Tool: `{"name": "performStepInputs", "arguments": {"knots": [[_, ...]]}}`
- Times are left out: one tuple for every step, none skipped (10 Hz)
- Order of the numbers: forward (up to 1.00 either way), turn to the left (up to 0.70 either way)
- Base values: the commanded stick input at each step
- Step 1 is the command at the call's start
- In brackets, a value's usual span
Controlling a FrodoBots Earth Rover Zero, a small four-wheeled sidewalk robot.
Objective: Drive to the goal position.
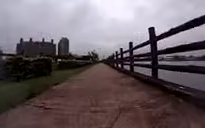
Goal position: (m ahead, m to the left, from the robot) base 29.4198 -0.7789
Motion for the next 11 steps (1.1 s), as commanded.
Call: {"name": "performStepInputs", "arguments": {"knots": [[1.00, 0.00], [1.00, 0.00], [1.00, 0.00], [1.00, 0.00], [1.00, 0.00], [1.00, 0.00], [1.00, 0.00], [1.00, 0.00], [1.00, 0.00], [1.00, 0.00], [1.00, 0.00]]}}
